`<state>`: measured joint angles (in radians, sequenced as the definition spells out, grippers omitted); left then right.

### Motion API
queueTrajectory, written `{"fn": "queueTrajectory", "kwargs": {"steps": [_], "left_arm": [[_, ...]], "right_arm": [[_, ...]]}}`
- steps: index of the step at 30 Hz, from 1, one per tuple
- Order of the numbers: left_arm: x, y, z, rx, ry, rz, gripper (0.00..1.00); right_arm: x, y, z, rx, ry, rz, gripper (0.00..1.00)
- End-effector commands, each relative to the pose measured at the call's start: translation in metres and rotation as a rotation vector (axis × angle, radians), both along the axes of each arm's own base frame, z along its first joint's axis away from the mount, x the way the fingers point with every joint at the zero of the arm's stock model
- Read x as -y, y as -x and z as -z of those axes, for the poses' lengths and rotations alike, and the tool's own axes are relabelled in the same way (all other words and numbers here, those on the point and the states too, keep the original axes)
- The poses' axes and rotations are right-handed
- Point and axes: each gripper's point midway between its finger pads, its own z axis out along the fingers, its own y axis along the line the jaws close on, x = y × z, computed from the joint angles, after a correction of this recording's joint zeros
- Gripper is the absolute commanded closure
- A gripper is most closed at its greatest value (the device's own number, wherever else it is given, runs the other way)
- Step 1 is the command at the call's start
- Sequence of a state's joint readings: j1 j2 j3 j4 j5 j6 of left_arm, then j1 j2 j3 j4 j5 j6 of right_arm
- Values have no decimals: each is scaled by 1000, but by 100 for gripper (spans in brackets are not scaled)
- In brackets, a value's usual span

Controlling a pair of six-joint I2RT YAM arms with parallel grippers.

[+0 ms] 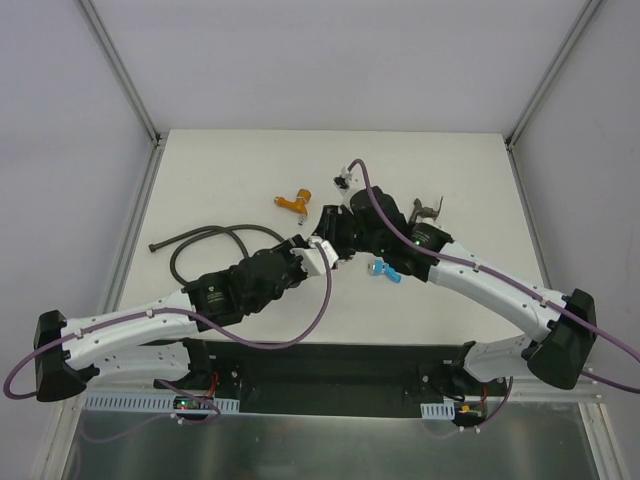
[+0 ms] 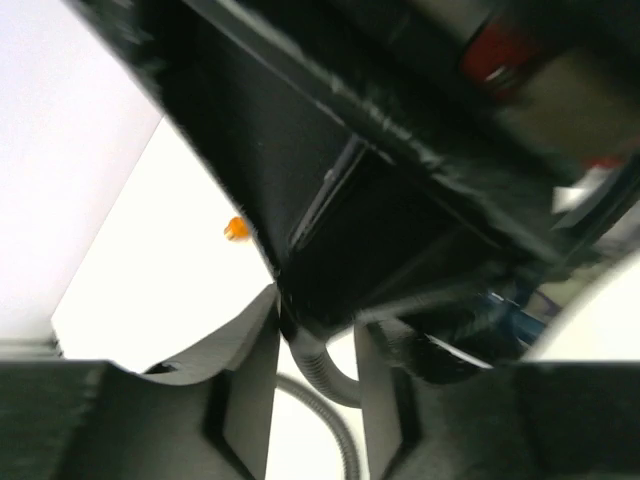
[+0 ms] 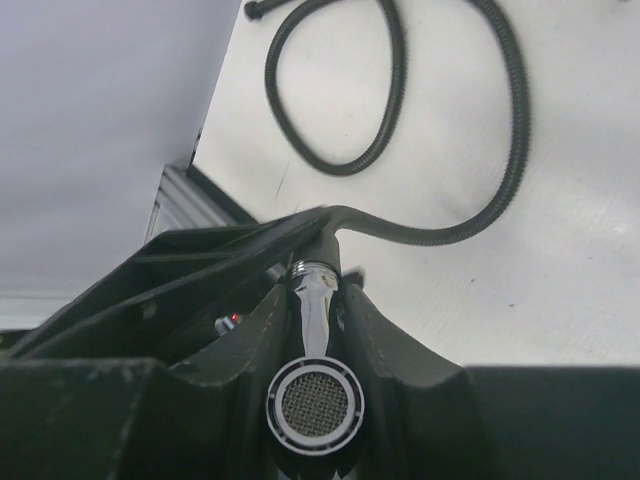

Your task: Install the water faucets

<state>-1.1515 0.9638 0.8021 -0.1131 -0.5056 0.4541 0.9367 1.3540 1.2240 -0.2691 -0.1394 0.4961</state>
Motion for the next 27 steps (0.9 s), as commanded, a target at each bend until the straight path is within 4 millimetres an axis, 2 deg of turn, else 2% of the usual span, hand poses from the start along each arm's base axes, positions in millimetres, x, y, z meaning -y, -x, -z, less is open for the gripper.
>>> {"fn": "queueTrajectory", "kwargs": {"steps": [1,2,5,6,9,12,14,16,19,20,21,25,27], "left_arm": [[39,20,-72,75,335,157,62],[39,20,-75,72,349,174,55],[41,28,-83,38,404,252,47],[36,25,-87,35,423,255,42],[35,31,-93,-9,452,335,35],[40,46,-96,-55,459,449,29],[39,47,-99,-67,466,468,28],[41,58,-102,-84,467,536,26],[43,69,-105,-106,466,607,25],[43,70,-106,-107,468,615,25],[43,72,-104,-122,457,619,24],[43,76,-102,-147,448,645,25],[42,76,-103,-146,447,643,25]], "right_arm": [[15,-36,-44,167,-118,153,98],[25,-44,-46,219,-94,183,98],[41,-44,-60,296,-86,188,98],[45,-44,-62,330,-67,178,98],[58,-41,-76,422,-37,150,98],[67,-30,-92,516,-26,80,98],[63,-10,-102,613,-35,-80,98],[58,12,-113,691,-68,-227,98],[59,30,-120,773,-75,-358,98],[57,42,-122,789,-98,-431,98],[57,49,-117,787,-88,-484,98],[55,74,-115,824,-113,-659,98],[55,77,-109,829,-100,-710,98]]}}
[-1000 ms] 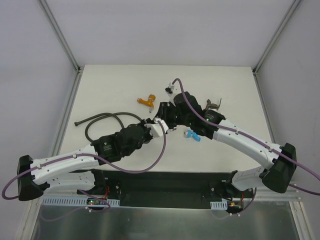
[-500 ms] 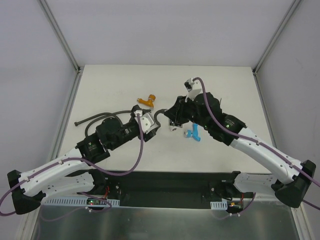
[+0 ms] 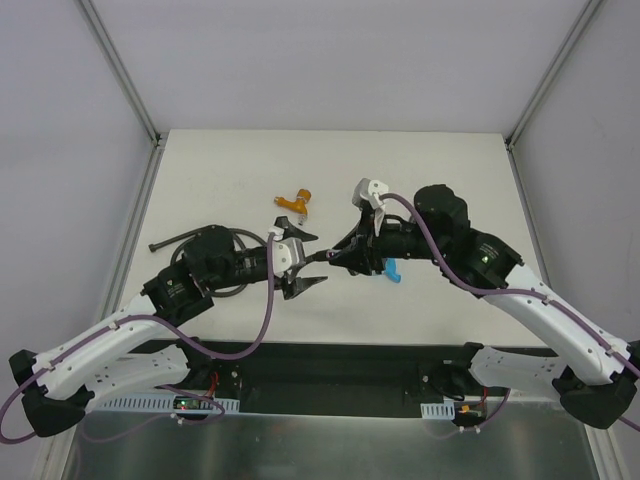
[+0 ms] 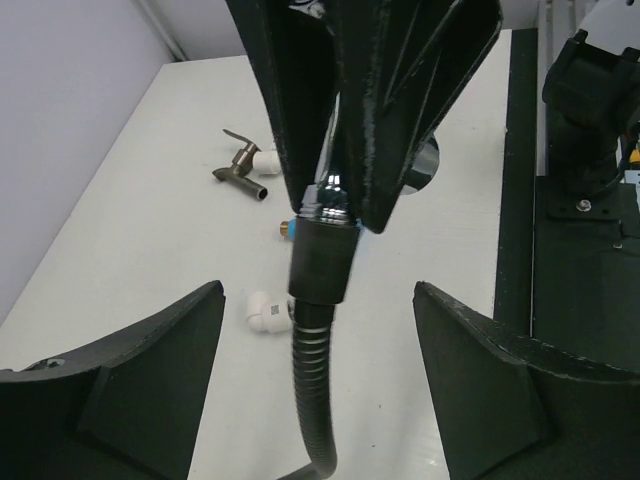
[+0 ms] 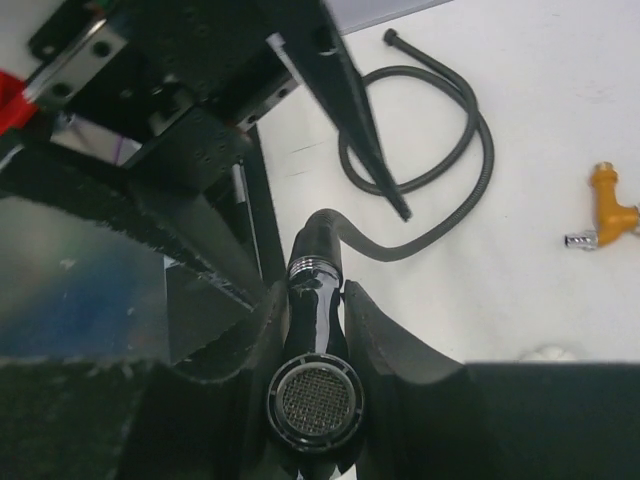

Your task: Install the water faucets

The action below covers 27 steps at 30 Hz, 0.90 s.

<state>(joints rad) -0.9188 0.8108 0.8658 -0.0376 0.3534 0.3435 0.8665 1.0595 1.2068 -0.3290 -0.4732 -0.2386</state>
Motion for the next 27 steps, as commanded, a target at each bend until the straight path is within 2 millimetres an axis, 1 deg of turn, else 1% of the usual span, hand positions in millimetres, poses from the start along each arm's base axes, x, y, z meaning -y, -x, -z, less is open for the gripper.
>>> {"fn": "queueTrajectory", "kwargs": {"steps": [1,6,8,10,11,13,14,18,19,22,23,26,27], "left_arm": [[0,12,-21,6,41,68,25],[5,20,-19,-29,34,124,28],[9,22,-14,-55,22,148,29],[14,28,-12,-92,22,192,30],[19,29,-7,-115,9,212,31],[23,37,-6,-155,7,263,34],[26,37,-2,-171,-2,275,35],[29,41,0,-200,-10,307,43],[30,42,0,-205,-13,313,46],[31,42,2,-218,-19,314,62],[32,41,3,-222,-22,314,73],[33,38,6,-231,-30,294,88],[33,36,7,-231,-33,288,97]], "right_arm": [[-2,35,-31,144,-51,-260,98],[-4,47,-24,158,-27,-354,98],[-4,52,-25,161,-23,-379,98],[-6,53,-21,169,-9,-399,98],[-6,54,-19,161,4,-405,98],[-8,56,-17,175,16,-424,98],[-8,57,-14,168,29,-429,98],[-9,58,-9,176,52,-444,98],[-8,58,-10,184,56,-441,98],[-8,58,-7,180,72,-443,98],[-8,58,-6,184,77,-443,98],[-10,56,-3,179,91,-433,98],[-10,56,-3,173,93,-428,98]]}}
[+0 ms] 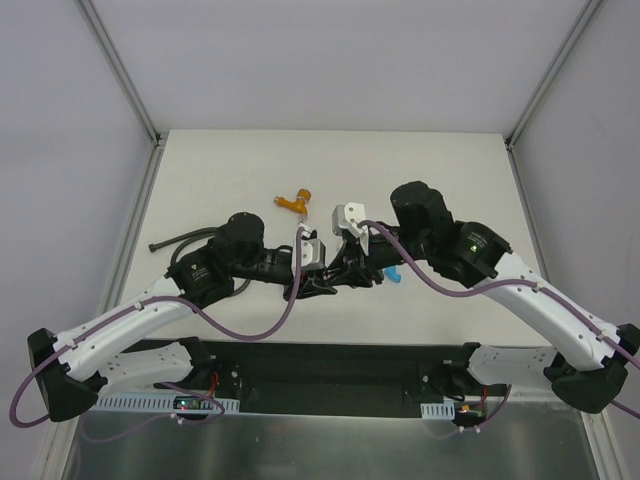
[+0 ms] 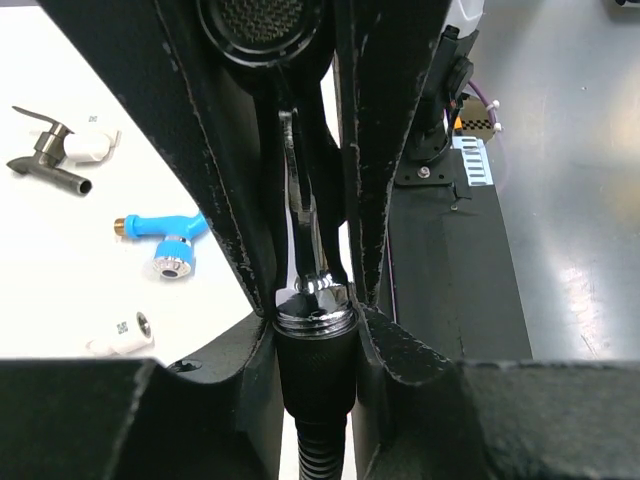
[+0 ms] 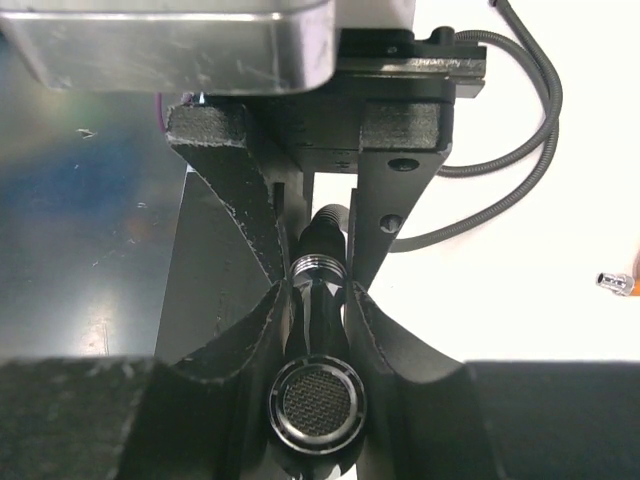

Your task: Install the water faucets

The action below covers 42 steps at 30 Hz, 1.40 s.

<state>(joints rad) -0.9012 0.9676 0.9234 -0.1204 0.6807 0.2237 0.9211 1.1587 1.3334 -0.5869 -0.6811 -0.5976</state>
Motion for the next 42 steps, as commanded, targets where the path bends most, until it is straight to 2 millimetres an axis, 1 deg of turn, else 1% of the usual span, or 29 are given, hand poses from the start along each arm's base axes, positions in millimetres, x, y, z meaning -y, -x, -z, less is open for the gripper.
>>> {"fn": "queueTrajectory", "kwargs": {"steps": [1,4,5,6,7,9,10,12,13,15,16,18,19,20,21,22,23,25,26,28,32,33,34,36,37,38,42], "left_arm": [[5,-7,-25,46,55,-4,100],[5,-16,-22,56,40,-50,100],[4,-19,-21,59,36,-68,100],[3,-26,-21,72,30,-106,100],[3,-30,-20,80,26,-130,100],[0,-42,-18,96,11,-196,100],[-1,-45,-16,102,4,-216,100],[-4,-53,-14,117,-7,-263,100],[-7,-61,-16,134,-11,-311,100],[-11,-69,-13,155,-28,-363,100],[-15,-76,-14,175,-36,-416,100],[-17,-79,-13,207,-49,-444,100],[-19,-82,-12,223,-56,-470,100],[-22,-86,-11,252,-74,-508,100],[-24,-88,-9,264,-85,-533,100],[-24,-89,-10,275,-84,-539,100],[-29,-96,-9,297,-98,-593,100],[-30,-97,-11,311,-96,-616,100],[-34,-101,-12,322,-98,-645,100],[-36,-101,-13,331,-93,-659,100],[-38,-100,-16,357,-79,-680,100],[-38,-101,-17,364,-75,-691,100],[-37,-99,-18,371,-72,-689,100],[-38,-99,-15,389,-84,-694,100],[-37,-96,-12,395,-89,-681,100],[-35,-96,-18,405,-65,-680,100],[-33,-89,-22,415,-33,-651,100]], "right_arm": [[-6,10,-21,26,-50,-54,98],[-16,3,-20,-7,-56,-11,98],[-19,0,-15,-23,-45,5,98],[-22,-2,-12,-58,-36,28,98],[-26,-9,-12,-57,-44,57,99],[-34,-16,-4,-96,-32,96,98],[-38,-23,-4,-122,-37,143,98],[-45,-31,5,-168,-24,190,98],[-50,-38,4,-205,-34,252,98],[-54,-49,13,-243,-18,320,98],[-56,-58,15,-252,-18,379,98],[-60,-66,23,-324,-6,456,98],[-62,-72,24,-340,-15,496,98],[-65,-74,29,-407,-13,537,98],[-68,-76,31,-431,-22,555,98],[-72,-80,28,-449,-50,573,98],[-75,-80,32,-508,-53,603,98],[-81,-83,29,-554,-86,618,98],[-83,-82,35,-581,-84,625,98],[-90,-83,30,-643,-125,639,98],[-92,-89,30,-704,-165,688,98],[-92,-91,33,-713,-167,709,98],[-92,-92,31,-729,-178,724,98],[-90,-97,33,-730,-189,759,98],[-88,-99,31,-730,-199,770,98],[-86,-101,33,-726,-199,785,98],[-74,-111,36,-697,-208,839,98]]}}
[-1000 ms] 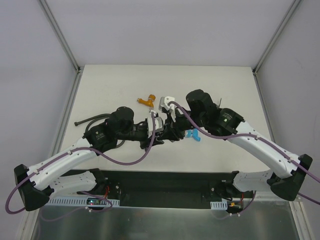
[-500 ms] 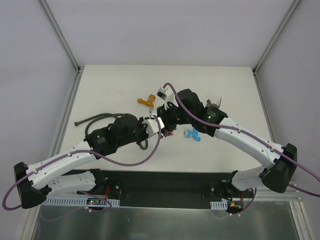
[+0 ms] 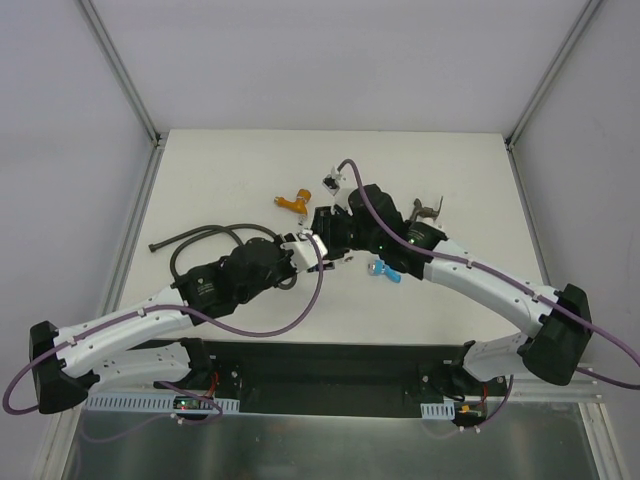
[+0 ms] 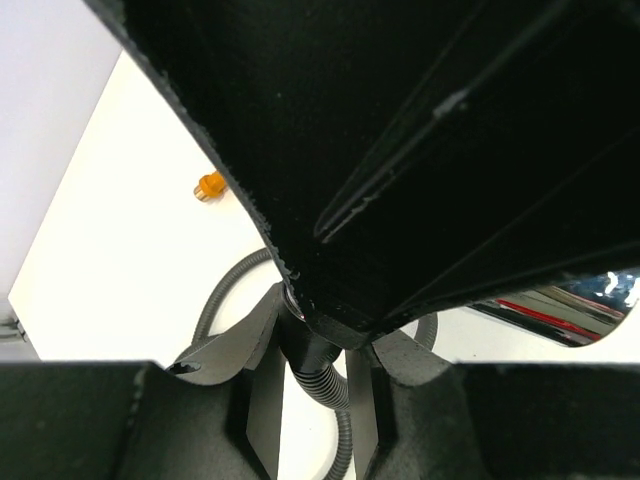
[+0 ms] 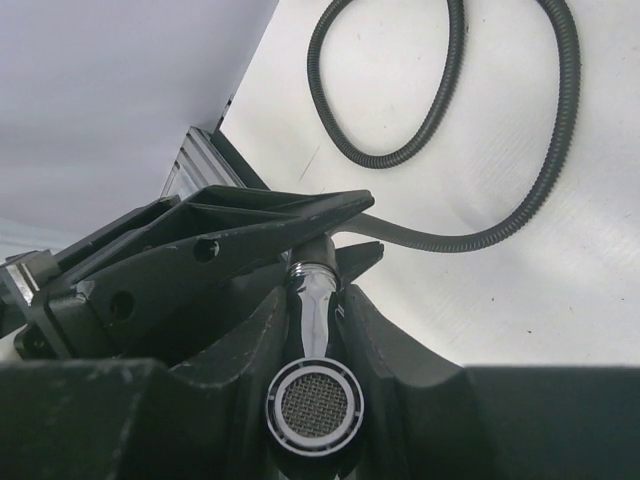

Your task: Install the water faucets

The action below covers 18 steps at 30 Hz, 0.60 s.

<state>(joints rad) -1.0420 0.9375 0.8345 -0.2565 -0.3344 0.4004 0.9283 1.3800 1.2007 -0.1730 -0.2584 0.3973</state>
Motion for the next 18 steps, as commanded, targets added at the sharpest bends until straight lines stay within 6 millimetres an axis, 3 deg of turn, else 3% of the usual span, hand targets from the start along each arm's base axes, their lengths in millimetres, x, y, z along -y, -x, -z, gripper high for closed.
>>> {"fn": "queueTrajectory", "kwargs": {"steps": [1,5,6,9,13,18], "left_arm": [[51,15,-87,149,349,165,98],[52,24,-93,163,379,219,73],[52,26,-95,165,387,229,63],[49,30,-105,189,432,241,47],[44,30,-111,204,456,240,35],[43,33,-116,178,487,294,30]], "right_arm": [[-3,-27,-24,70,-101,141,98],[21,-42,-26,130,-77,233,98],[28,-46,-27,148,-67,264,98],[48,-53,-35,229,-41,307,98],[63,-45,-52,355,-24,256,98],[73,-29,-67,472,-22,167,98]]}}
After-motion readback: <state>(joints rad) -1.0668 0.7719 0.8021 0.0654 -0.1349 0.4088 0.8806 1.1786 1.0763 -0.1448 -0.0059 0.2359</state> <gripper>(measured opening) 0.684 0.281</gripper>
